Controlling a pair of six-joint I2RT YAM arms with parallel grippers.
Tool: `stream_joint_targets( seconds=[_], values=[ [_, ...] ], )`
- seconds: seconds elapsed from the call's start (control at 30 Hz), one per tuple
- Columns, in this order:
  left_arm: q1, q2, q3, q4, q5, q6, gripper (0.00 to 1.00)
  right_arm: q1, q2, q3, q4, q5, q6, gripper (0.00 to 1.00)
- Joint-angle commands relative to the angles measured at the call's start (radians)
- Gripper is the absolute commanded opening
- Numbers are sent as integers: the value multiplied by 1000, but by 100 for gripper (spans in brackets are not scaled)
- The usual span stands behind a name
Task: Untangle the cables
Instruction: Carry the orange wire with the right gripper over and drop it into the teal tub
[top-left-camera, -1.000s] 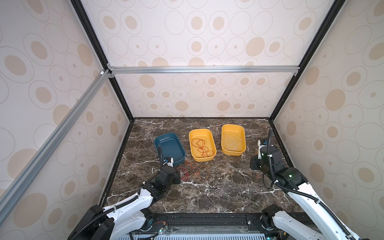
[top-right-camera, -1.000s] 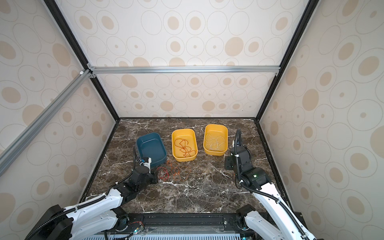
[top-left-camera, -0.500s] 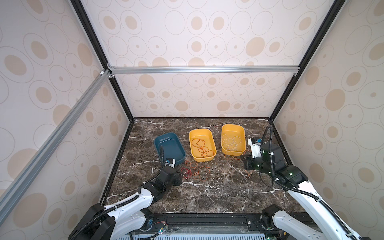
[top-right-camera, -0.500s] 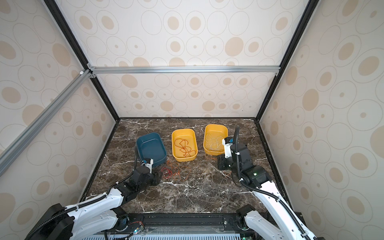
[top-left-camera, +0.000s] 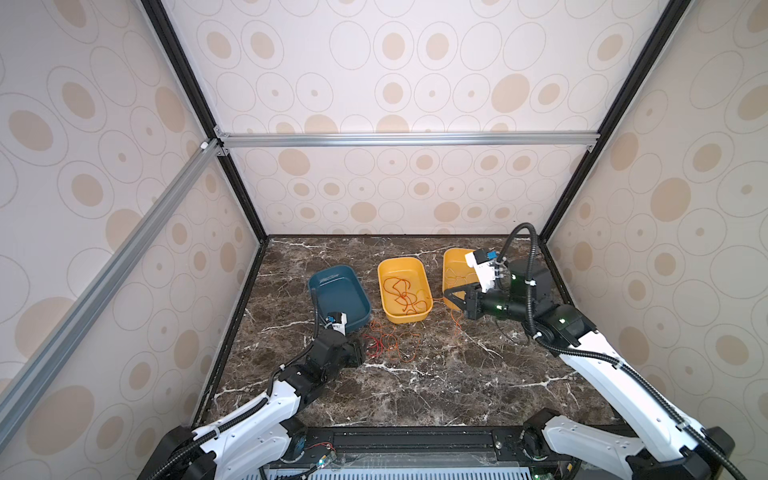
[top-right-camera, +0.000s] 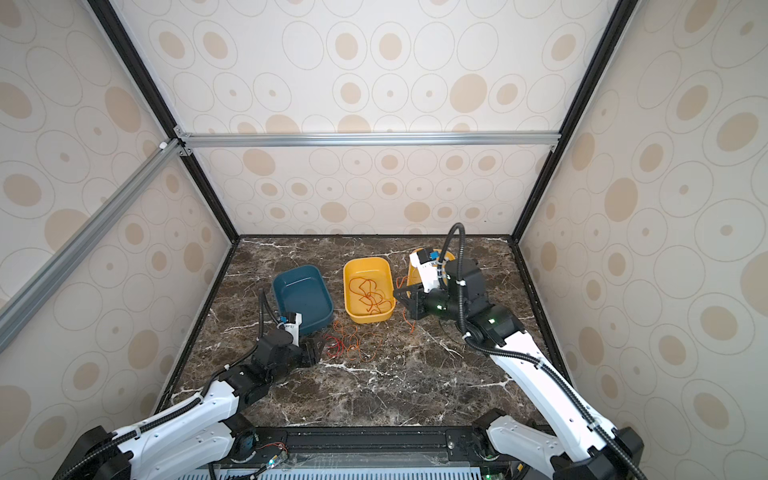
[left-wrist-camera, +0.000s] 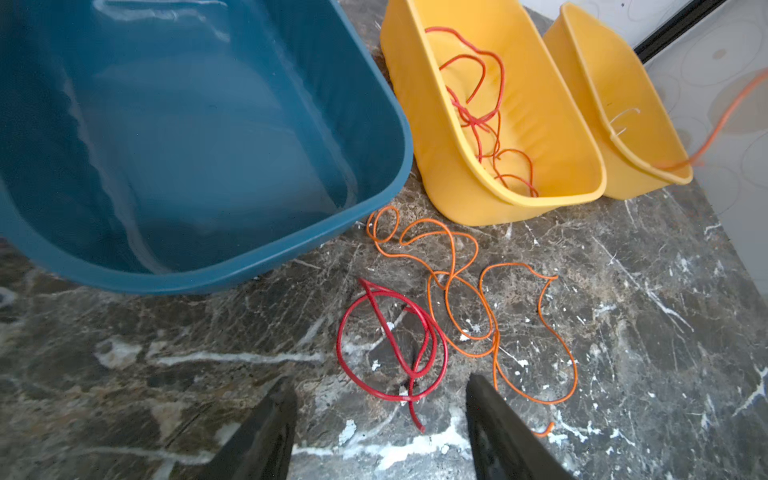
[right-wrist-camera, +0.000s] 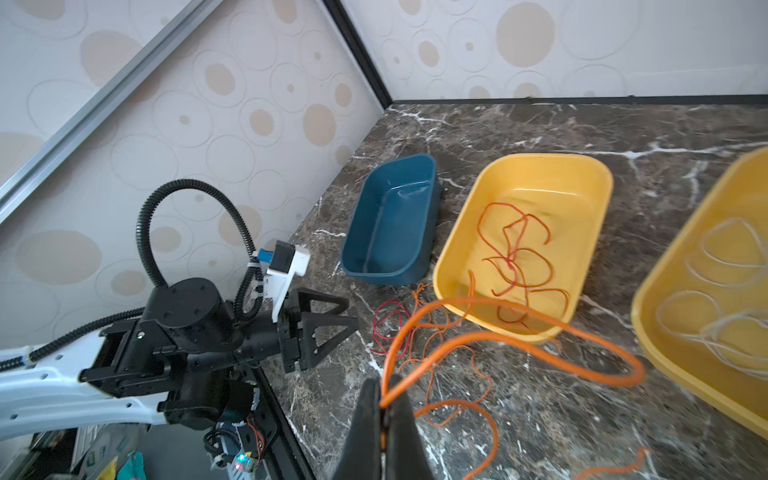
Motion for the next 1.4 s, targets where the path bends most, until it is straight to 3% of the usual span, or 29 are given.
stream_joint_targets(
  seconds=[0.0,0.1,0.43,0.7,1.07,1.37],
  values=[
    [28,-39,55,-78,-43,-29,65,57,78,70,94,-18,-14,0],
    [67,-70,79,-138,-88,-47,67,88,174,109,191,-14,34,0],
    [219,-135,115,-223,-74,-21,67,177,500,317,432,-70,169,0],
    [324,-224,70,-232,-23,-50,67,215,752,543,508,-98,259,0],
    [333,-272,60,-254,16,-57,67,226,1046,677,711,-69,425,0],
    [333,-269,48,-234,22,-56,67,232,1110,633,629,-13,416,0]
  ],
)
